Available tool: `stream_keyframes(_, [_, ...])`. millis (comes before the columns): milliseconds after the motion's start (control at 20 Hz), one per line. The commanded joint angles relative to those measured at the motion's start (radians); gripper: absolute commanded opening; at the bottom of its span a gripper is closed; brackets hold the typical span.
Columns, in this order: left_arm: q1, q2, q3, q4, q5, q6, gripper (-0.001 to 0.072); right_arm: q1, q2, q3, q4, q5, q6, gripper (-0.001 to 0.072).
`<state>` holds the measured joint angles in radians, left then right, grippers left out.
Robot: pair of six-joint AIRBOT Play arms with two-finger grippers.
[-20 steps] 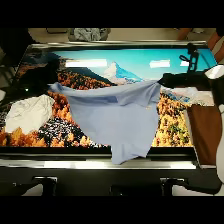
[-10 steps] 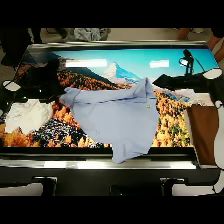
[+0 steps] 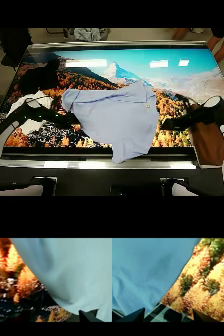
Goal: Fold the shirts.
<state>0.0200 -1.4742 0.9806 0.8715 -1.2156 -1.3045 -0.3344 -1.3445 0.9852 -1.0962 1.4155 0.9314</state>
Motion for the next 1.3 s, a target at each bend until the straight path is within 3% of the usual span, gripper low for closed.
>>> stream_keyframes(0, [-0.114,-0.009,-0.047,-0.031,0.104,-0.002,0.0662,-0.004,0.033,-0.153,0.044,-0.098,0.0,0.0689])
stream_keyframes(50, [-0.136,-0.017,-0.048,-0.031,0.13,-0.017,0.0643,-0.004,0.033,-0.175,0.072,-0.127,-0.001,0.0689])
stream_keyframes(150, [-0.165,-0.034,-0.048,-0.031,0.174,-0.054,0.0481,-0.004,0.032,-0.219,0.14,-0.185,-0.002,0.069])
stream_keyframes(200, [-0.169,-0.042,-0.047,-0.031,0.19,-0.074,0.0365,-0.004,0.032,-0.244,0.175,-0.211,-0.005,0.069])
stream_keyframes(300, [-0.17,-0.047,-0.045,-0.031,0.207,-0.084,0.0031,0.001,0.032,-0.293,0.241,-0.258,-0.021,0.069])
stream_keyframes(500, [-0.163,-0.04,-0.019,-0.03,0.183,-0.082,0.0033,0.157,0.024,-0.329,0.25,-0.379,-0.018,0.0659])
stream_keyframes(550, [-0.163,-0.037,-0.011,-0.03,0.17,-0.081,0.0032,0.2,0.022,-0.329,0.25,-0.427,0.005,0.0544])
stream_keyframes(600, [-0.163,-0.032,0.0,-0.028,0.158,-0.077,0.0032,0.232,0.023,-0.327,0.249,-0.473,0.026,0.0195])
stream_keyframes(650, [-0.163,-0.021,0.021,-0.006,0.142,-0.062,0.0031,0.247,0.023,-0.31,0.255,-0.479,0.032,0.0035])
stream_keyframes(800, [-0.163,0.069,0.169,0.172,0.062,-0.055,0.003,0.23,0.086,-0.152,0.224,-0.394,-0.11,0.0036])
stream_keyframes(1000, [-0.163,0.258,0.607,0.346,-0.077,-0.052,0.003,0.232,0.347,0.269,0.084,-0.47,-0.151,0.0037])
stream_keyframes(1150, [-0.164,0.369,1.043,0.345,-0.093,-0.057,0.003,0.232,0.556,0.576,-0.038,-0.62,-0.148,0.0037])
stream_keyframes(1250, [-0.164,0.422,1.229,0.343,-0.069,-0.109,0.0031,0.232,0.673,0.684,-0.158,-0.654,-0.062,0.0036])
